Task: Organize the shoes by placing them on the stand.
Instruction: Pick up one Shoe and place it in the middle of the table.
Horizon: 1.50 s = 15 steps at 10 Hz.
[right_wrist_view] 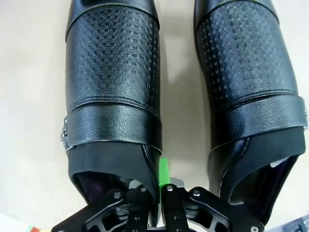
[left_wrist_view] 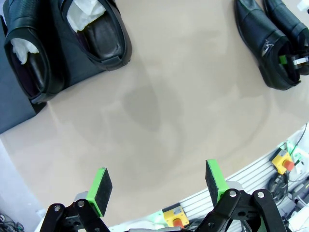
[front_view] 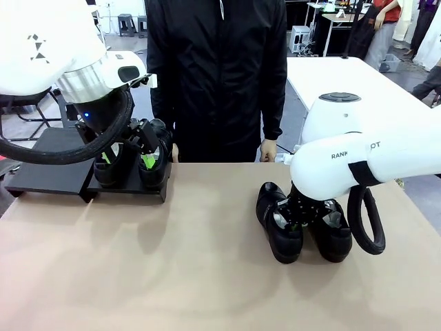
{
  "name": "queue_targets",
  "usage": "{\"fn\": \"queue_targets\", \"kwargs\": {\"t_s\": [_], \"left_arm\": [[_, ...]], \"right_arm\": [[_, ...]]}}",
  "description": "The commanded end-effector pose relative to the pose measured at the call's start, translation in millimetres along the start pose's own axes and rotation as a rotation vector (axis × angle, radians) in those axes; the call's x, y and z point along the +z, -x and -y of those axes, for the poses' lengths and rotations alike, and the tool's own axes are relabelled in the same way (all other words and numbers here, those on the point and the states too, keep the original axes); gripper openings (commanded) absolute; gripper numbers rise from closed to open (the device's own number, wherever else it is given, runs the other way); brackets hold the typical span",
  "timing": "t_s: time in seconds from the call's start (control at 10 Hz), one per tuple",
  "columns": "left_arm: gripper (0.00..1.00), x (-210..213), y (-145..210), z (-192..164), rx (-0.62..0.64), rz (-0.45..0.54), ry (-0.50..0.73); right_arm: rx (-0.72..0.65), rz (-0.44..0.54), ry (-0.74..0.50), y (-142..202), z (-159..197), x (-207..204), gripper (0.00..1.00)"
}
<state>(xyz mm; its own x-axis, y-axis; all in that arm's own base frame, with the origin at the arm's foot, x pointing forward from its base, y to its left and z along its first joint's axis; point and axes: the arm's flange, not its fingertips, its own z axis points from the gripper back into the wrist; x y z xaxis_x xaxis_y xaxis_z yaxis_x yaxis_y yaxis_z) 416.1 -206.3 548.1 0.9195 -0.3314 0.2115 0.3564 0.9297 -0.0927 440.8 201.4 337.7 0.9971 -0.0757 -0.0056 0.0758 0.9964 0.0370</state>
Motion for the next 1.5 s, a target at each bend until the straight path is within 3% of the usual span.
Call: {"fn": "queue_targets", "kwargs": {"t_s": [0.0, 0.2, 0.4, 0.6, 0.7, 0.8, 1.2, 1.4], "left_arm": [[1.0, 1, 2, -2, 0.003, 0.001, -0.005], [1.0, 1, 2, -2, 0.003, 0.001, -0.005], [1.0, 1, 2, -2, 0.003, 0.001, -0.005], [1.0, 1, 2, -2, 0.003, 0.001, -0.005], [1.0, 1, 2, -2, 0.003, 0.001, -0.005], [1.0, 1, 2, -2, 0.003, 0.001, -0.005], [1.0, 1, 2, -2, 0.003, 0.001, -0.005], [1.0, 1, 2, -2, 0.003, 0.001, -0.005]], "right_arm": [[0.02, -0.011, 0.013, 2, -2, -3, 0.0], [0.012, -0.026, 0.026, 8, -6, 17, 0.0], [0.044, 0.11, -0.01, 34, -23, 102, 0.0], [0.103, 0.123, -0.046, 60, -41, 137, 0.0], [0.133, 0.102, -0.067, 67, -53, 133, 0.0], [0.084, 0.124, -0.017, 51, -34, 128, 0.0], [0.086, 0.105, -0.015, 60, -38, 128, 0.0], [-0.067, 0.087, -0.084, 72, -70, 114, 0.0]]}}
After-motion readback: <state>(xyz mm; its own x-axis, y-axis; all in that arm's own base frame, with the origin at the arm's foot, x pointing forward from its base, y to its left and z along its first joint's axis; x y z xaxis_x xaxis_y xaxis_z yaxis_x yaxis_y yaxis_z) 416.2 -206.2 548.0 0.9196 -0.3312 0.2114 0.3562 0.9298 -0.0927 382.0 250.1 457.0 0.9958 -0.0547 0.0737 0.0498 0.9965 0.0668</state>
